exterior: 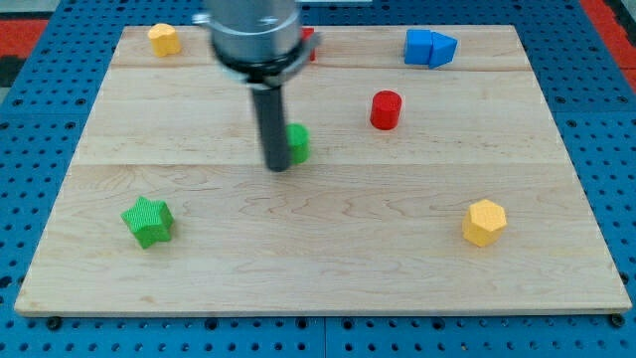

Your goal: Put the red circle vertically below the blue cube

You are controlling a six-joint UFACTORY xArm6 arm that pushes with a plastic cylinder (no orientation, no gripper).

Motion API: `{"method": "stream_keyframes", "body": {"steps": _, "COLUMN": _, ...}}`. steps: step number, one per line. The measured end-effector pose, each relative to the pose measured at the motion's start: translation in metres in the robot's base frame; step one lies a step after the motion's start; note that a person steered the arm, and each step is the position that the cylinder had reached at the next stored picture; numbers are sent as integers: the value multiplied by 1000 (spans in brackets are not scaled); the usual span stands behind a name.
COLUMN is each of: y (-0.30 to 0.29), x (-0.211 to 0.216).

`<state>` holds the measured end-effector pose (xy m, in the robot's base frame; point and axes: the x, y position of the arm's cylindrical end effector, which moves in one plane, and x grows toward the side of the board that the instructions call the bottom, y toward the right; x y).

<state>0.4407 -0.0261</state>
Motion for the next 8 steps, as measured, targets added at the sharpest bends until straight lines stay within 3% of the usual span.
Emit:
{"method": "stream_keyframes", "body": {"steps": 2, "y": 88, "x": -42}}
{"method": "stream_keyframes", "body": {"steps": 4, "y": 74, "x": -53}}
{"method": "stream_keyframes", "body": {"steps": 5, "y": 84, "x": -85}}
{"method": "stream_keyframes", "body": {"steps": 8, "y": 93, "x": -91}}
